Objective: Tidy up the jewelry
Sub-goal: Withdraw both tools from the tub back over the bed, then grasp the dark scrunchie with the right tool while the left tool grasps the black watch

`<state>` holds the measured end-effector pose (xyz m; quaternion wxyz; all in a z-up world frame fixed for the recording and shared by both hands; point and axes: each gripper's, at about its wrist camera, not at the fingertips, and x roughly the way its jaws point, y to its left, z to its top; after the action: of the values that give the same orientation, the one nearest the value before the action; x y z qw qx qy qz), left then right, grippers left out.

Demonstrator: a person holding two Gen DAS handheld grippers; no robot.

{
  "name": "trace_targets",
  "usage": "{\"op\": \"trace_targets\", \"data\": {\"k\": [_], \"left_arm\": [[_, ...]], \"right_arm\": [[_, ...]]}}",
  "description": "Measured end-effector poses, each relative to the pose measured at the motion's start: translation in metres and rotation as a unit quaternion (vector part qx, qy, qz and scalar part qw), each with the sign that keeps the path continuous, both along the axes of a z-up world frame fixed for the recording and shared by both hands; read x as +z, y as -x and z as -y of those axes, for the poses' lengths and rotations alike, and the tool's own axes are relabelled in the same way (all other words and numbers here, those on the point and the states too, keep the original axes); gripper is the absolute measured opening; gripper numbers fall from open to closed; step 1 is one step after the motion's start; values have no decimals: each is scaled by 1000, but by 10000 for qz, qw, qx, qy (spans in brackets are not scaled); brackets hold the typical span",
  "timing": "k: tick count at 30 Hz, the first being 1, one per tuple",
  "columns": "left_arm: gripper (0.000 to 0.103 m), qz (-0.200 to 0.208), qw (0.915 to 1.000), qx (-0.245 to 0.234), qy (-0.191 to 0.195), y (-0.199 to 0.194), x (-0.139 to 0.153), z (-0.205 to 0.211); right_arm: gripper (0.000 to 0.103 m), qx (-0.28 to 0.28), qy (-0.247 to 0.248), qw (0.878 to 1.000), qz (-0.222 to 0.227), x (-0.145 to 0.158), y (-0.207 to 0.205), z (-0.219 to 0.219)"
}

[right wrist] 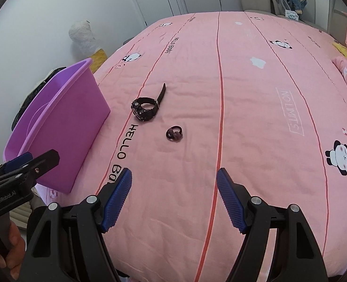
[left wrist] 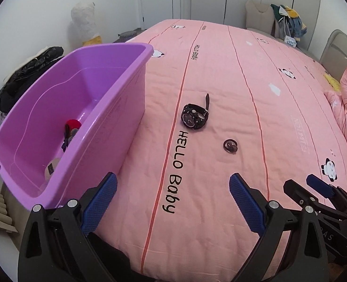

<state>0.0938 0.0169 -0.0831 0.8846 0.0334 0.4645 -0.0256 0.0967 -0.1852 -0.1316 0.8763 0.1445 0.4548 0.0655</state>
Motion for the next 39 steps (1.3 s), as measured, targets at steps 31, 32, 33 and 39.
{"op": "trace_targets", "data": {"k": [31,32,33,39], "left_arm": [[94,-158,9991,169,-355,-140,-129,16],[94,-156,9991,179,-354,-141,-130,16],[94,-153,9991,185,-345,-143,-132,15],[94,-184,9990,242,-315,-148,-139,12]], "right_arm": [[70,149,470,9983,-303,-124,-146,-26],[70,164,531,9980,-286,-125,-147,-28],[64,166,589,9978,-266,-126,-148,-29],[23,335,978,9946,-40,-127,-149,-44]]}}
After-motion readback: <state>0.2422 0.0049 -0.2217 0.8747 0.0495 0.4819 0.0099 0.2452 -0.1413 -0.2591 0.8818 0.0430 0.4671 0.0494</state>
